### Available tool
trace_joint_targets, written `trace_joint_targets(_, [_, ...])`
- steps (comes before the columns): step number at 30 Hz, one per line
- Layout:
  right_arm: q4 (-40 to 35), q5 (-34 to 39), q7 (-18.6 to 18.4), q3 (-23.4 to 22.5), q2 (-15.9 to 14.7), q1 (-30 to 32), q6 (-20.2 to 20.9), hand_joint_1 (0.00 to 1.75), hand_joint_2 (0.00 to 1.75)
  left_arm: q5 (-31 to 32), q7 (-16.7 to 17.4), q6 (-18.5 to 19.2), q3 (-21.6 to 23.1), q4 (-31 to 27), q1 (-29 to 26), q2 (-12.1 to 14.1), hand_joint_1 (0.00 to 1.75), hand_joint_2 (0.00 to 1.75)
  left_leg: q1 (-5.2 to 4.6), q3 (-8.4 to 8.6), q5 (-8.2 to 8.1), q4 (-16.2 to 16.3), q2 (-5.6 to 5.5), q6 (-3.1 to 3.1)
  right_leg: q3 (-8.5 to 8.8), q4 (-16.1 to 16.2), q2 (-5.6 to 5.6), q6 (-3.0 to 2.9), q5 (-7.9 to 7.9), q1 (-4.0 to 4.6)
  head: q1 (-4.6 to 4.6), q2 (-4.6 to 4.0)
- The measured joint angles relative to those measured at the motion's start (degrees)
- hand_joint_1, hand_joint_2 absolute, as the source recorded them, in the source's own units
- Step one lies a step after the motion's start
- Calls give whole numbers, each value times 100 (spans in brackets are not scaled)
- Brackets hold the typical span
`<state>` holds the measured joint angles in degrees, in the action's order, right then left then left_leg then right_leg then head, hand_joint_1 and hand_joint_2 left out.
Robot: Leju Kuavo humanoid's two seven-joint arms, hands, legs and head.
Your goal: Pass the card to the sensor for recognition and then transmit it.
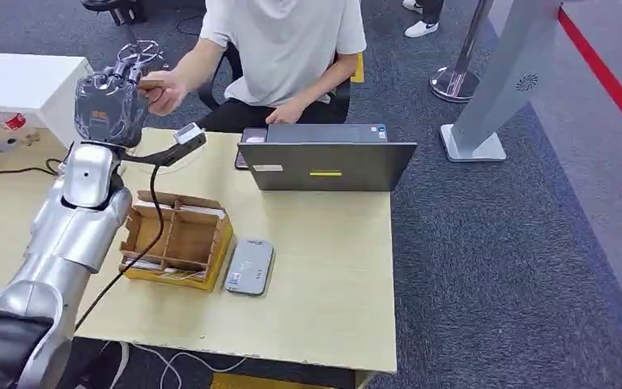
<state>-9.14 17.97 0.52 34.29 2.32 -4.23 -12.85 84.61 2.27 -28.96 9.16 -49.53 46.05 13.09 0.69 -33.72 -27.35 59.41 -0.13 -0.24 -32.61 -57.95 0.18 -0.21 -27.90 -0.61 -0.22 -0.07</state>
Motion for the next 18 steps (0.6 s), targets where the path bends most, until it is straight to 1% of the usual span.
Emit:
trace_joint_targets(5, [0, 43, 7, 0, 0, -2, -2, 0, 0, -113, -35, -37, -41, 33, -159, -7, 0, 175, 0, 1, 0, 0, 0, 0, 0, 0, 0, 0, 0, 0, 0, 0])
trace_joint_targets(6, [0, 66, 7, 0, 0, -1, -4, 0, 0, -200, -91, -35, -44, -4, -233, -9, 0, 175, 0, 2, 0, 0, 0, 0, 0, 0, 1, 0, 0, 0, 0, 0])
trace_joint_targets(9, [0, 146, 13, 0, 0, 4, -18, 0, 0, -430, -231, 11, -44, -434, -652, -62, 0, 175, 0, 1, 0, 0, 2, 0, -1, 1, 1, 0, -1, -1, -4, 0])
trace_joint_targets(12, [0, 290, 33, -17, 0, 7, -48, 0, 0, -627, -363, 45, -44, -1250, -1339, -166, 0, 175, -4, 2, -9, -1, 9, 4, -3, 3, 9, 1, -2, -7, -4, 0])
trace_joint_targets(15, [0, 456, 85, -87, 2, 36, -135, 0, 0, -682, -424, 44, -28, -2385, -2268, -344, 0, 175, -6, 2, -18, 0, 24, 11, -5, 6, 24, 4, -5, -8, 9, 0])
trace_joint_targets(18, [0, 603, 124, -183, 7, 63, -197, 0, 0, -614, -430, -44, 48, -3334, -3134, -422, 0, 175, -6, 4, -32, 0, 36, 12, -8, 9, 37, 8, -8, -9, 7, 0])
